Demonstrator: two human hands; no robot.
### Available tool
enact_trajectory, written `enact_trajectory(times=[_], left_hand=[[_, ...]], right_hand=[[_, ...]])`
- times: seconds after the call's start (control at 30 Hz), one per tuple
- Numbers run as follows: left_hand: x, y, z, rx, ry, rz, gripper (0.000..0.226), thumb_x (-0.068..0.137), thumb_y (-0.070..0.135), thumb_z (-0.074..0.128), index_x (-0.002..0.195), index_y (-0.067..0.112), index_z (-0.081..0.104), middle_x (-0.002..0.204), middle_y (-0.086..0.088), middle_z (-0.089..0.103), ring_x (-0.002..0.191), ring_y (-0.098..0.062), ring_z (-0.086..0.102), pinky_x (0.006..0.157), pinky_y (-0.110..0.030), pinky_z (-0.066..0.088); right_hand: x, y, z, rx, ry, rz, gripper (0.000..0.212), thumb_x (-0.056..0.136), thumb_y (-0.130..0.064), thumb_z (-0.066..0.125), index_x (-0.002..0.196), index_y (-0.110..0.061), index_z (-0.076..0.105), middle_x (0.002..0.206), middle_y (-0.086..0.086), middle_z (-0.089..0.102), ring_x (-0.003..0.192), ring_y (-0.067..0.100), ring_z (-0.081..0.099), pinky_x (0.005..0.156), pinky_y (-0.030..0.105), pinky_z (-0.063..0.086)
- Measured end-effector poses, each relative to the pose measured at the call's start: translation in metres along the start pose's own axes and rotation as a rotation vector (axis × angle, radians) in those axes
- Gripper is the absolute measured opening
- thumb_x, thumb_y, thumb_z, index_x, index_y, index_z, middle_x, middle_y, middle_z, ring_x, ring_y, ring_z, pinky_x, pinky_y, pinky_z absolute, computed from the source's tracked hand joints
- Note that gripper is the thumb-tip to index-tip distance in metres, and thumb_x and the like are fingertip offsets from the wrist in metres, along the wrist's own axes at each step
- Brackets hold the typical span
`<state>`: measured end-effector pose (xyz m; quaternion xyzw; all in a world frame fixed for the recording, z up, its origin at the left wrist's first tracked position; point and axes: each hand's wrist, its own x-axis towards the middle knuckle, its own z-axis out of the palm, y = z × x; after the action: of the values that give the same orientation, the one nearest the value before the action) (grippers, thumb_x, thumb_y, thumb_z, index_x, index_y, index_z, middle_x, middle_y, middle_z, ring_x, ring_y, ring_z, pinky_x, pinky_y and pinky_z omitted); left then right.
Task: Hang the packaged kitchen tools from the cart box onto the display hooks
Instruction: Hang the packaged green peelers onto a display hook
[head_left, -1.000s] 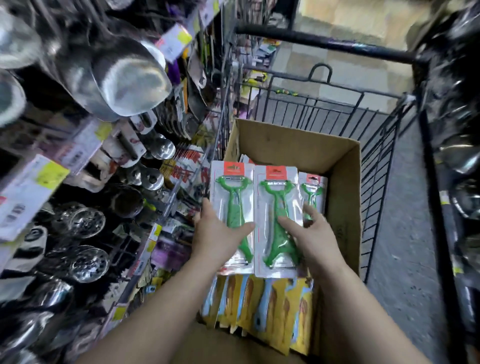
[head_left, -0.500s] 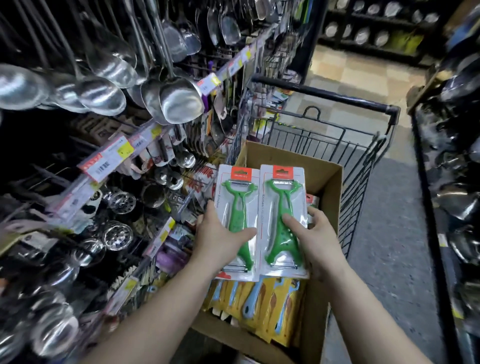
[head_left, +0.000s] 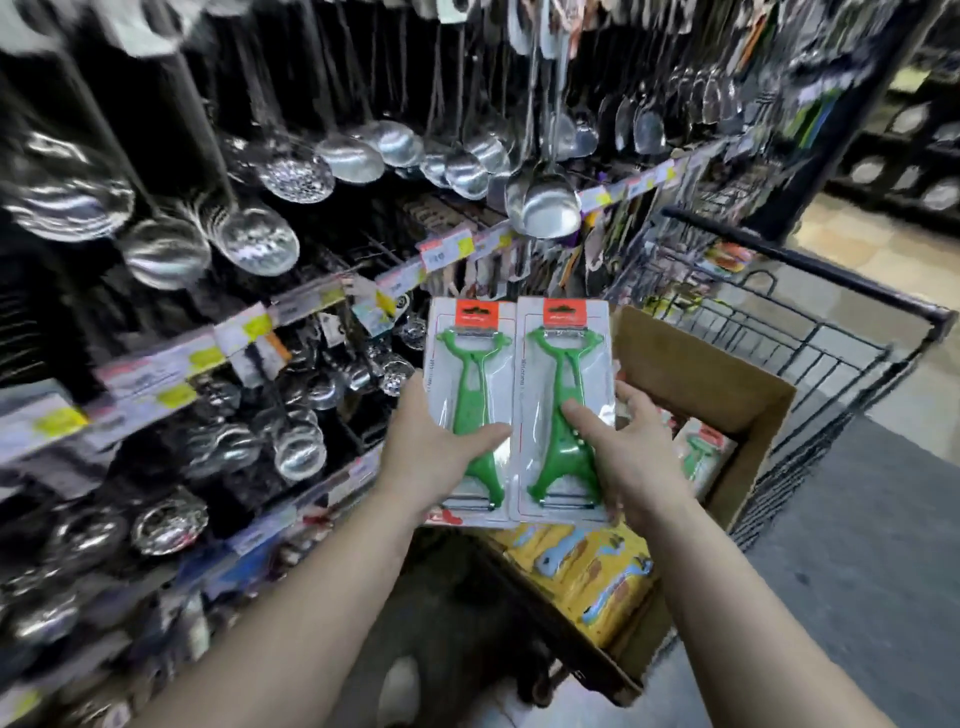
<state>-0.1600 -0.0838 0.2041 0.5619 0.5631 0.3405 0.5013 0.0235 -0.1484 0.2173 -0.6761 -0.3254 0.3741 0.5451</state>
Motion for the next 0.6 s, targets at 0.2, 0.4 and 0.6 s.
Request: enact_trajectory(times=[0.2, 0.4, 0.6], left_hand=[[-0.048, -0.014, -0.102, -0.157, 0.222, -0.076, 0.1, 0.067, 0.018, 0.093, 0.146, 0.026, 0.033, 0.128, 0.006, 0.059, 0.119, -0.019, 0.06, 0.106, -0.044, 0.049], [-0.1, -0.04, -0.219, -0.23, 0.421, -0.02, 0.099, 0.072, 0.025, 0.09, 0.151, 0.025, 0.029, 0.137, 0.009, 0.054, 0.126, -0.014, 0.053, 0.112, -0.038, 0.042], [-0.165, -0.064, -0.334, -0.238, 0.541, 0.005, 0.109, 0.064, 0.046, 0.091, 0.152, 0.038, 0.027, 0.149, 0.008, 0.047, 0.133, -0.017, 0.05, 0.114, -0.043, 0.041]], right_hand=[[-0.03, -0.017, 0.093, -0.036, -0.267, -0.078, 0.051, 0.085, -0.03, 0.077, 0.129, -0.023, 0.053, 0.109, -0.006, 0.073, 0.087, 0.009, 0.073, 0.067, 0.025, 0.059], [-0.093, -0.043, 0.201, -0.017, -0.489, -0.16, 0.079, 0.067, -0.051, 0.082, 0.135, -0.026, 0.049, 0.122, -0.003, 0.068, 0.102, 0.017, 0.071, 0.087, 0.043, 0.06], [-0.179, -0.061, 0.299, 0.006, -0.653, -0.24, 0.062, 0.061, -0.058, 0.079, 0.116, -0.041, 0.057, 0.114, -0.005, 0.073, 0.102, 0.019, 0.072, 0.091, 0.048, 0.057]])
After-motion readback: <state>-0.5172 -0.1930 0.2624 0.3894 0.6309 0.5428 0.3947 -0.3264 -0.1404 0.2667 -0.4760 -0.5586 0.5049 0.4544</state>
